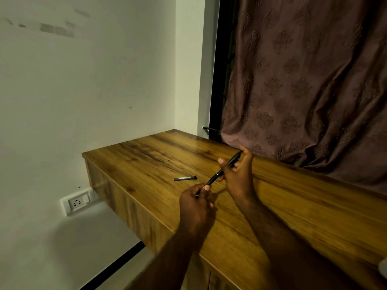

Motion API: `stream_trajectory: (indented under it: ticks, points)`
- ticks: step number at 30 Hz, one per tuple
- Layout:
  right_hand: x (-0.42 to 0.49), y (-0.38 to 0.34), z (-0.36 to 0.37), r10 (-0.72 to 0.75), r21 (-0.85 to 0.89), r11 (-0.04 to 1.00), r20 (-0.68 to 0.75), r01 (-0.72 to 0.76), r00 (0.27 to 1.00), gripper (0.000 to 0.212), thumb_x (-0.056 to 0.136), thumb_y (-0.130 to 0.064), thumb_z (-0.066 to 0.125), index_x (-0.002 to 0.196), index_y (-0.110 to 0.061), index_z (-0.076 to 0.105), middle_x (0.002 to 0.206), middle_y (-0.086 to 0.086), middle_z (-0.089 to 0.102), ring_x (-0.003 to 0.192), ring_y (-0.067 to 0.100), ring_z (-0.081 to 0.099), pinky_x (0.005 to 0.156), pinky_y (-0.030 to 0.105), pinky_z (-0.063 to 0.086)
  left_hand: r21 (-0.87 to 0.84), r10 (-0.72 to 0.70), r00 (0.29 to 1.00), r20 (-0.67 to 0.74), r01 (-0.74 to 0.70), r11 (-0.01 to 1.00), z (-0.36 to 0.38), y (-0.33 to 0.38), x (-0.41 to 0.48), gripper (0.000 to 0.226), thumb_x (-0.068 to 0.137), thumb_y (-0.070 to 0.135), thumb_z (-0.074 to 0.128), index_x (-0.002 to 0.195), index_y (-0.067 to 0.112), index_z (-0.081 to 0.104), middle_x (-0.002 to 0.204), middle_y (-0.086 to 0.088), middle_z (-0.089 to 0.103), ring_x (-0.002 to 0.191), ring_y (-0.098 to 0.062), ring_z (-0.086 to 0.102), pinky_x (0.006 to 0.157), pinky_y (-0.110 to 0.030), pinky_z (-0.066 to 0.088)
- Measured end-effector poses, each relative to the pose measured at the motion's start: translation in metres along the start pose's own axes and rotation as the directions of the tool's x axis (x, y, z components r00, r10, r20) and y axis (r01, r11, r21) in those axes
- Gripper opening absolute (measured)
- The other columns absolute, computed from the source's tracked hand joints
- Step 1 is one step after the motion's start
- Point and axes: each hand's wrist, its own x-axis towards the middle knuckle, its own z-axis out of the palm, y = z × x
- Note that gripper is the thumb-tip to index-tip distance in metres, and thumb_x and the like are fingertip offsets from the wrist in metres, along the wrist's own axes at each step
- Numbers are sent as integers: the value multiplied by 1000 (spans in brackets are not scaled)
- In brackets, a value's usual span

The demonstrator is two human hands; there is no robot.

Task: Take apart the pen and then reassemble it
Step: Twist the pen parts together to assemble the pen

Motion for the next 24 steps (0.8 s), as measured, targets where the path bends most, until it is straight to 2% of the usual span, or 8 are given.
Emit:
stream_trajectory:
  ticks: [2,5,11,14,17,19,22,24]
  points:
    - [0,3,-7,41,22,999,40,-42,998,63,91,-14,62,138,-35,26,119,19,59,62,9,68,52,19,53,-15,-29,999,34,30,999,0,-1,0,19,96,23,54,88,17,69,63,3,67,52,-6,58,49,-20,50]
    - [2,6,-15,85,39,995,93,-89,992,74,91,-7,62,142,-42,21,128,18,55,67,14,71,57,25,56,-12,-23,998,57,24,1000,0,0,2,18,96,22,54,88,20,70,64,5,67,53,-5,57,50,-22,50]
    - [7,1,-14,30,59,998,21,-31,999,74,91,-4,60,144,-34,18,113,21,62,57,13,69,55,22,55,-51,-13,997,77,17,999,0,3,2,17,96,19,54,93,15,70,66,6,67,48,1,55,44,-14,45]
    - [14,-5,-14,-7,93,996,-5,7,1000,73,91,-3,60,142,-34,19,110,18,62,56,13,68,55,22,55,-5,-24,999,40,25,1000,1,2,4,15,95,16,55,103,18,68,85,3,70,65,-1,62,50,-12,46]
    - [15,-7,-16,-81,51,995,-52,84,995,68,91,-4,61,138,-34,23,89,11,67,53,14,67,53,21,54,12,-35,999,3,35,999,3,1,3,22,94,13,57,112,21,65,104,3,68,92,-10,65,63,-15,50]
    - [15,-7,-17,-118,20,992,-102,121,988,61,90,-5,62,135,-31,29,82,10,67,51,15,66,50,22,53,5,-42,999,11,42,999,6,1,-1,29,92,8,57,116,23,62,109,3,65,99,-12,63,72,-20,53]
    - [16,-8,-18,-129,0,991,-126,130,984,55,90,-5,62,131,-26,33,80,12,67,49,17,65,48,23,53,-96,-72,997,16,73,993,14,0,-6,40,89,-1,56,119,25,59,109,-1,62,92,-16,66,76,-32,57]
    - [14,-10,-17,-138,-14,990,-93,137,986,57,90,-5,62,134,-24,32,78,11,66,49,16,65,49,22,53,-136,-58,998,12,59,989,16,2,-10,43,90,-2,53,121,28,57,107,-2,62,84,-14,67,63,-25,56]
